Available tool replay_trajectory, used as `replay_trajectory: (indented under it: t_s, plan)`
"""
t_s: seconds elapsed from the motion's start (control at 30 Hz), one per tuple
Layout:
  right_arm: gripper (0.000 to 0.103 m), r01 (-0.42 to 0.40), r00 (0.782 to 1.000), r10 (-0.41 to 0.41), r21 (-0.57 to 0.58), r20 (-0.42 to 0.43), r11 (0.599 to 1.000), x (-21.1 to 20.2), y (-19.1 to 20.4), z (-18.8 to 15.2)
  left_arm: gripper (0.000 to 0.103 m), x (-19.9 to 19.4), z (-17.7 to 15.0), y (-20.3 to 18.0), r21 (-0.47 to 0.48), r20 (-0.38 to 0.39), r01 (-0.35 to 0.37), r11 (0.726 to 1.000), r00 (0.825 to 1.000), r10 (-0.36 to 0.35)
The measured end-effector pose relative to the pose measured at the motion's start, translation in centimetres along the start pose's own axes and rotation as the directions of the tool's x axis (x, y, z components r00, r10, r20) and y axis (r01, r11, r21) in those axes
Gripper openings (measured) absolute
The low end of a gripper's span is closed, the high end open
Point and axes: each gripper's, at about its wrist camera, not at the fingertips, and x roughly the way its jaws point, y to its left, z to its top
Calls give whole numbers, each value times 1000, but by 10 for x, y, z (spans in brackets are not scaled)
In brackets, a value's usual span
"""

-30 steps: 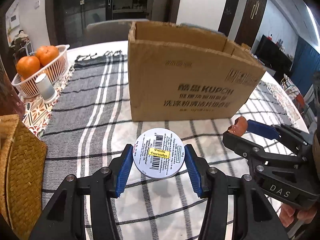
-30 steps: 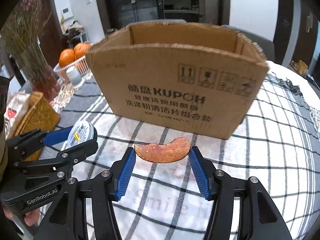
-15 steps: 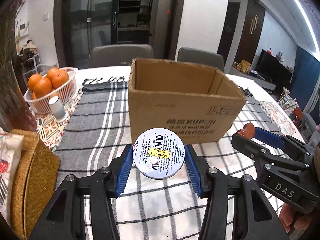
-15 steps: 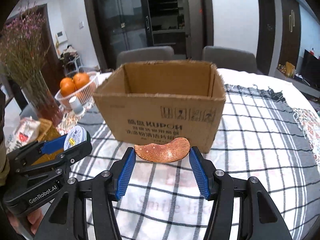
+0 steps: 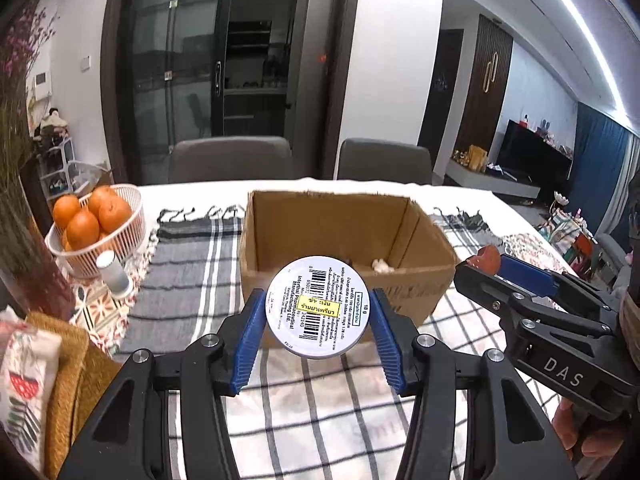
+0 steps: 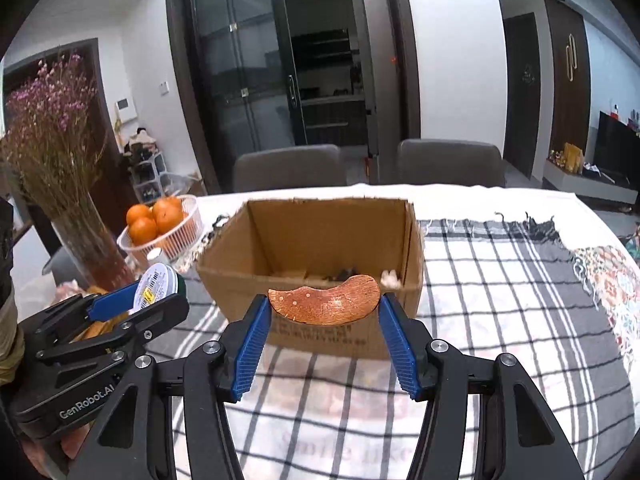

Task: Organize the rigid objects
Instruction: 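Carry the wooden piece with the right tool while the left tool carries the tin to the box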

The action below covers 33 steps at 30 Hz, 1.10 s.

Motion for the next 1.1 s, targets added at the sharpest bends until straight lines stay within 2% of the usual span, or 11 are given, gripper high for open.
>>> replay_trajectory:
  t_s: [0.27,0.5,0.8,1.1]
  plan:
    - [57,-3,999,3,4,36,1000,6,-1,27,51,5,29,-1,18,31,-2,1000,1000,2]
    - [57,1,999,-1,10,35,1000,19,-6,47,51,24,49,1,21,9,12,1000,1000,-12]
    - [57,-2,1000,2,19,-23,1000,44,-12,69,51,51,72,3,35,-50,25,999,998,-24]
    - [57,-7,990,8,13,-137,1000,84,-19,90,51,88,86,7,45,-163,40,998,986,-32]
